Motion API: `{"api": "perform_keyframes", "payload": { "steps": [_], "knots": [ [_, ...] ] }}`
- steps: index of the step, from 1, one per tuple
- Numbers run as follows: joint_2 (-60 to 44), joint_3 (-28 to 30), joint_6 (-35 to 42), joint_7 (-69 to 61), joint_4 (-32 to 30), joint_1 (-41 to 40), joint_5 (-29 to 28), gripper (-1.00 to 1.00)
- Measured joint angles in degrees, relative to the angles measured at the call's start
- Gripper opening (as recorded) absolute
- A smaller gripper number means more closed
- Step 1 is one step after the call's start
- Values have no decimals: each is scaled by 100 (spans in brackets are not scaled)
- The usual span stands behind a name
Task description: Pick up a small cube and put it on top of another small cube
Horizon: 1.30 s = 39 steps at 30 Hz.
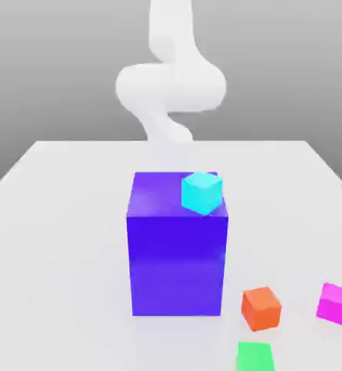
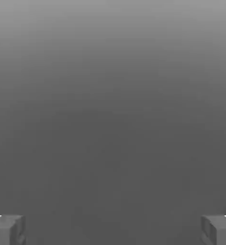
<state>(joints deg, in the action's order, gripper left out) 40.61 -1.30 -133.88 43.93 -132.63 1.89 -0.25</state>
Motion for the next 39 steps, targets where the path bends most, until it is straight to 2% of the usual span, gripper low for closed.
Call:
{"api": "perform_keyframes", "payload": {
  "steps": [14,25,31,32,39],
  "knots": [
    [-2935,-866,-1184,-974,-480,994,-273,0],
    [-5253,-1399,-2083,-1447,-845,1884,-881,0],
    [-6503,-940,-2913,-1129,-683,2416,-1478,0],
    [-6614,-873,-2999,-1089,-659,2473,-1531,-100],
    [-6595,-889,-2981,-1085,-664,2460,-1534,-100]
  ]
}}
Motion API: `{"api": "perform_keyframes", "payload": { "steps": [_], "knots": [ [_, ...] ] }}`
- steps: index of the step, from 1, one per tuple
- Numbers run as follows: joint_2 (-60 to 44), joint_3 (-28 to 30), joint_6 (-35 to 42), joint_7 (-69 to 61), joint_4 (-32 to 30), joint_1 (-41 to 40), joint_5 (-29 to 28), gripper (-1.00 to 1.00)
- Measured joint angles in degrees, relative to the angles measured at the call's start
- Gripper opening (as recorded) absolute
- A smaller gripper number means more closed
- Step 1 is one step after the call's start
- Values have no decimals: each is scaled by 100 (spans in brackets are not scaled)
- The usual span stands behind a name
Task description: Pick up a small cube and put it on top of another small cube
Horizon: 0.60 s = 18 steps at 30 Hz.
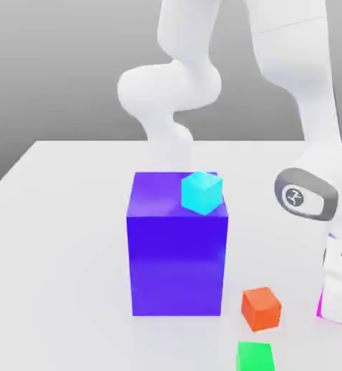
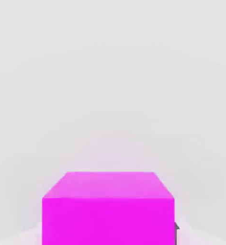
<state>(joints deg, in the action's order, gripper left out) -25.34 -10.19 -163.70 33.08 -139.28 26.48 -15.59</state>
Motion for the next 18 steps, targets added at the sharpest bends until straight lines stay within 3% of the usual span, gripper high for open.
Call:
{"api": "perform_keyframes", "payload": {
  "steps": [5,11,14,15,18],
  "knots": [
    [895,-394,695,-406,-189,-330,546,-100],
    [1186,375,1535,-678,418,-1459,1246,-100],
    [710,572,1217,-648,587,-1636,1274,-100],
    [516,606,1044,-627,608,-1635,1250,100],
    [516,605,1044,-627,608,-1635,1250,100]
  ]
}}
